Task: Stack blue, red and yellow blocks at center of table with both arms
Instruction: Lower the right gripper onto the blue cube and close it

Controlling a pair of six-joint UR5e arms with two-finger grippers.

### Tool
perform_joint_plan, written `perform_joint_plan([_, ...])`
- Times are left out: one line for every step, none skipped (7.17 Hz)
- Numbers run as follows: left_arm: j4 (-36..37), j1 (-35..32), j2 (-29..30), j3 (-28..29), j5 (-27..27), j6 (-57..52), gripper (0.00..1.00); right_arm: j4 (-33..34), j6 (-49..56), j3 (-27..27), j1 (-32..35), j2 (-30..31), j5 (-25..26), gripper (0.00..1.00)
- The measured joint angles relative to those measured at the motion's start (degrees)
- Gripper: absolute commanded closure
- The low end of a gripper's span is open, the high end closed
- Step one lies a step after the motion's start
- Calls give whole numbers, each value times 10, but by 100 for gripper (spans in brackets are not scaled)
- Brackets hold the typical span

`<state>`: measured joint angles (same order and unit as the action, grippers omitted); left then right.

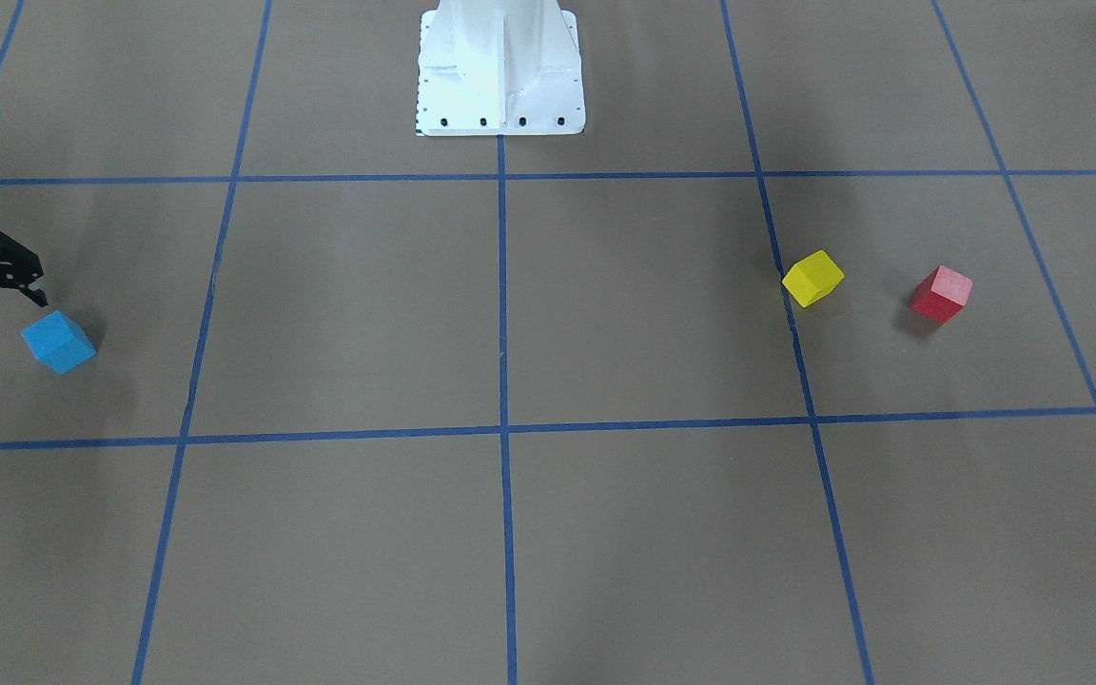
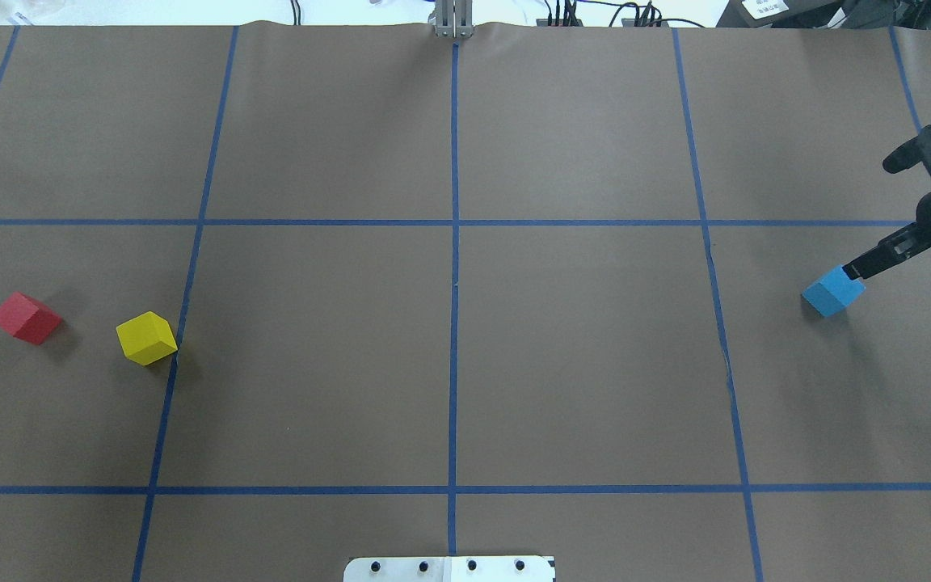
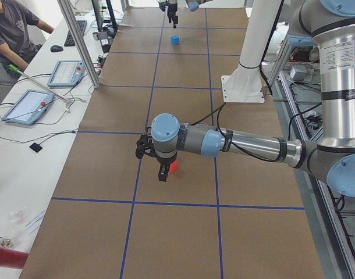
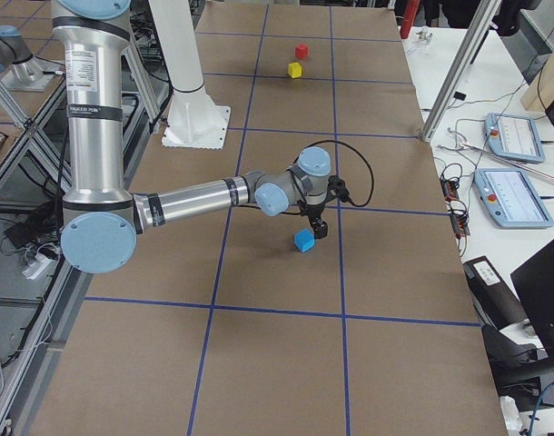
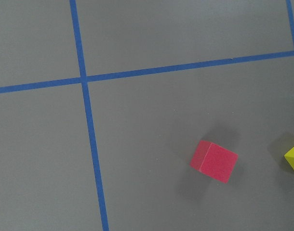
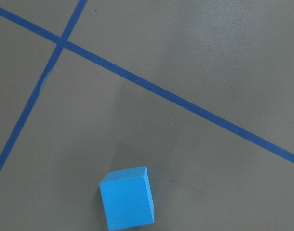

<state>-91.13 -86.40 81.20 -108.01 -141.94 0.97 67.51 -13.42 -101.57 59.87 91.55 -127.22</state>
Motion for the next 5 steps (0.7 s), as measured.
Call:
perform_joint_plan([0,0,1,0,0,0,0,-42,-11,11,-22,7,7,10])
perform_joint_plan([0,0,1,0,0,0,0,-67,-13,26,-35,7,13,10])
perform_joint_plan([0,0,1,0,0,0,0,-79,-10,40,-41,3,17,10])
perform_joint_plan([0,0,1,-1,0,0,0,-83,-2,53,-43,-2,18,10])
perform_joint_plan([0,0,1,-3,0,0,0,-85,6,65,-44,-6,22,11])
